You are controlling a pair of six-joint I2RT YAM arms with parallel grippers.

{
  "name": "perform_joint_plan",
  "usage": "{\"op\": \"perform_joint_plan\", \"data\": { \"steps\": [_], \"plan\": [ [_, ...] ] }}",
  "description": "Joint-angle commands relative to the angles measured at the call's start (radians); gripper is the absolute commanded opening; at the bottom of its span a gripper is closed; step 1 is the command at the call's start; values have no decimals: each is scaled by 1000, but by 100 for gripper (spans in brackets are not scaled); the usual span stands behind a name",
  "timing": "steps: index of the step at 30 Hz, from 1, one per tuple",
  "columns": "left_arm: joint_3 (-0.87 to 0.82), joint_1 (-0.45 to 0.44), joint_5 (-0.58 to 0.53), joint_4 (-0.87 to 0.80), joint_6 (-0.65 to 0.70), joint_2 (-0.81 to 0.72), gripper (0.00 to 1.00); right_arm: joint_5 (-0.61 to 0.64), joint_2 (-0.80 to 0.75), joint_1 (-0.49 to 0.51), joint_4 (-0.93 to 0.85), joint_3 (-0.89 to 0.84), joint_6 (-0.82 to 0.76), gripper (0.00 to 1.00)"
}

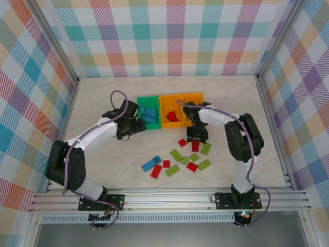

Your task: Sort the legos into containers by color

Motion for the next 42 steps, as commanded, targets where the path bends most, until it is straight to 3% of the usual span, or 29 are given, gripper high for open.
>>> {"op": "perform_joint_plan", "data": {
  "steps": [1, 5, 13, 24, 32, 37, 38, 40, 42],
  "plan": [
    [32, -10, -17, -19, 8, 6, 92, -19, 16, 2, -3, 30, 6, 37],
    [32, -10, -29, -25, 8, 1, 91, -14, 5, 1, -31, 49, 4, 28],
    [32, -10, -20, -15, 8, 6, 92, -5, -54, -8, -116, 285, -10, 27],
    [4, -12, 1, -8, -6, -9, 92, 18, 254, -30, -213, 884, -73, 28],
    [-6, -13, -3, -13, -18, -27, 92, 32, 427, -34, -220, 1076, -58, 29],
    [-3, -13, -5, -21, -18, -30, 92, 14, 484, -36, -221, 1144, -56, 38],
    [-2, -13, -6, -22, -17, -32, 92, 12, 490, -36, -225, 1152, -59, 45],
    [-5, -12, -7, -24, -17, -34, 92, 5, 495, -36, -241, 1159, -64, 68],
    [-6, -13, -8, -24, -18, -36, 92, -7, 482, -34, -251, 1152, -71, 74]
  ]
}}
